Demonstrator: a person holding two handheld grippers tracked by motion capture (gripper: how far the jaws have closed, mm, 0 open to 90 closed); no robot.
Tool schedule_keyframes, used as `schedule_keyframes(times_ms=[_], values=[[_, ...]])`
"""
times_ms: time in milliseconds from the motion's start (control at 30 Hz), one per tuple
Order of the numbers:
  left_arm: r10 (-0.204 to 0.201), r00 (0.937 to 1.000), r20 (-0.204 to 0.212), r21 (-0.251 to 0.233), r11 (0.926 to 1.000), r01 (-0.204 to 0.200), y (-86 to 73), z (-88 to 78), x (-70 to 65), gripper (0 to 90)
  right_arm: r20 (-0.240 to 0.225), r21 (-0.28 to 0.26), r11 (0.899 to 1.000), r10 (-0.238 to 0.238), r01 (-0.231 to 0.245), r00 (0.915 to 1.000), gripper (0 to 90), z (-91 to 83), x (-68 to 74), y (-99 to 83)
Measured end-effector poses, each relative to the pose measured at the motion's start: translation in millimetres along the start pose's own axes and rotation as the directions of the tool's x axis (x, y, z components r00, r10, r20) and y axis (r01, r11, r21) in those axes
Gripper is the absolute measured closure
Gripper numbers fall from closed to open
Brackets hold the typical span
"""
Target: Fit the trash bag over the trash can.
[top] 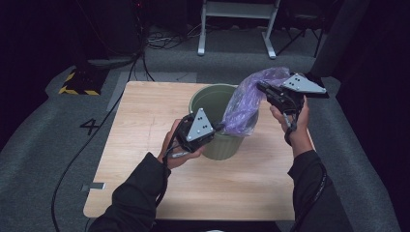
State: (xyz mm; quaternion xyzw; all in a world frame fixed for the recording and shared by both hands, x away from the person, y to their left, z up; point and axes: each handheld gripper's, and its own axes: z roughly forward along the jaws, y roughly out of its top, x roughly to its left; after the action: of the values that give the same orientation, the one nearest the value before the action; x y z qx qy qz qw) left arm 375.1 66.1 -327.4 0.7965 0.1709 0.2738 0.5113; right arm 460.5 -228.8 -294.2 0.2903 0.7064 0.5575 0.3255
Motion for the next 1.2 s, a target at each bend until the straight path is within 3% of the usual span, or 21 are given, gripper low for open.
schedule_keyframes(times_ms=[233,333,433,567,633,767,867,1000,1200], values=[[-0.065,0.9945,-0.082,0.063,0.9956,0.070,-10.2,6.5,27.7,83.9,-0.028,-0.027,0.999,-0.021,0.020,0.9994,89.1,-3.7,8.3,2.8],[-0.088,0.9916,-0.095,0.076,0.9926,0.095,-14.3,8.8,36.7,82.1,-0.039,-0.029,0.999,-0.042,0.040,0.9984,89.1,-4.6,13.9,2.5],[-0.109,0.9880,-0.110,0.084,0.9894,0.118,-17.2,10.4,43.6,73.7,-0.053,-0.030,0.998,-0.059,0.057,0.9968,89.1,-5.9,20.0,0.2],[-0.164,0.9828,-0.084,0.064,0.9834,0.170,-22.1,6.8,52.2,55.7,-0.066,-0.024,0.996,-0.082,0.081,0.9944,89.1,-6.7,26.1,-5.0],[-0.199,0.9786,-0.051,0.041,0.9787,0.201,-23.9,2.1,56.8,48.1,-0.070,-0.020,0.996,-0.088,0.087,0.9937,89.1,-6.9,28.0,-7.4],[-0.201,0.9793,-0.024,0.007,0.9795,0.201,-22.2,-6.6,58.9,38.7,-0.081,-0.003,0.993,-0.122,0.122,0.9892,89.1,-7.6,34.1,-13.7],[-0.175,0.9845,0.004,0.009,0.9845,0.175,-19.9,-11.1,55.7,33.0,-0.085,0.010,0.990,-0.139,0.140,0.9867,89.0,-8.5,38.3,-18.0],[-0.181,0.9833,-0.016,0.018,0.9832,0.182,-21.9,-14.7,59.2,30.1,-0.065,0.015,0.993,-0.114,0.115,0.9914,89.1,-10.1,33.6,-22.2],[-0.212,0.9755,-0.058,0.028,0.9765,0.214,-26.4,-14.3,70.5,26.7,0.010,0.001,0.999,-0.048,0.048,0.9988,89.1,-15.6,17.5,-24.1]])
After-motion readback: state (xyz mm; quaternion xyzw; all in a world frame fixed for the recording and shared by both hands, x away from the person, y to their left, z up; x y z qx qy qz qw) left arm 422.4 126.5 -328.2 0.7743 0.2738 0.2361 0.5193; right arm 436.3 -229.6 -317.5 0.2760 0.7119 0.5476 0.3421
